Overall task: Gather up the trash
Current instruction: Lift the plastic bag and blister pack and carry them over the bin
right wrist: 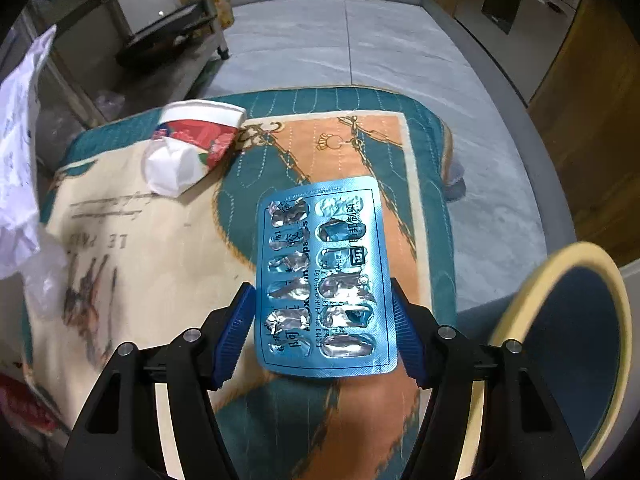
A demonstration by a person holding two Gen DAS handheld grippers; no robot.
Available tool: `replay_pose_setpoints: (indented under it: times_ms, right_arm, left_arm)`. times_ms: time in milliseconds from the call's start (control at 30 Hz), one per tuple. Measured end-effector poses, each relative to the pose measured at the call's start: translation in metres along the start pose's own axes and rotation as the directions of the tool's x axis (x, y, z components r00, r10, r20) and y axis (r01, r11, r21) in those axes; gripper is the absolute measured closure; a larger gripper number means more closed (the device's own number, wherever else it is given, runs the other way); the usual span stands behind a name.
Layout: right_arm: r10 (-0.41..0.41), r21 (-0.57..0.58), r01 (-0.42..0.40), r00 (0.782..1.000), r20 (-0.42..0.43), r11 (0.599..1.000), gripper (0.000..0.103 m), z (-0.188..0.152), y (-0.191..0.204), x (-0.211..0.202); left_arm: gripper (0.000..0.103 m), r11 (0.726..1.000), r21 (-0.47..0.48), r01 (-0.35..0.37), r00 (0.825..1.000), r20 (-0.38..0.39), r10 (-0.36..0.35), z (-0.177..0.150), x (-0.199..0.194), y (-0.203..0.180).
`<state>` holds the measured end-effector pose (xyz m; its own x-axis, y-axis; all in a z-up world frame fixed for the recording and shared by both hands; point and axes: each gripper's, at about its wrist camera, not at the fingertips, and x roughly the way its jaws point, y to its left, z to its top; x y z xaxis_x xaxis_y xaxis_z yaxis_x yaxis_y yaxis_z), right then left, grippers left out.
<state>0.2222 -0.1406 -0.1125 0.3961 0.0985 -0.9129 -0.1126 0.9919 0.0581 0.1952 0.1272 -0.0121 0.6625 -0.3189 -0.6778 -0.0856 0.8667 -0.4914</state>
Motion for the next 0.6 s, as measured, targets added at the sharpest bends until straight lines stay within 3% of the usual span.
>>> replay_pose_setpoints:
  times_ms: [267,600]
  right_arm:
    - [0.082,0.052,-0.084,0.996,0.033,0.995,0.036,-0.022,-0.007,-0.027]
    - [0.104,0.06,-0.112,0.986,0.13,0.992,0.036,-0.042,-0.014,-0.079]
  left_arm:
    - [0.098,0.998,0.053,-0.016,1.0,0.008,0.016,-0.021,-0.018,-0.013]
    - [0.098,0.991,0.132,-0.013,1.0,0.011,0.012,-0.041,-0.029,-0.033]
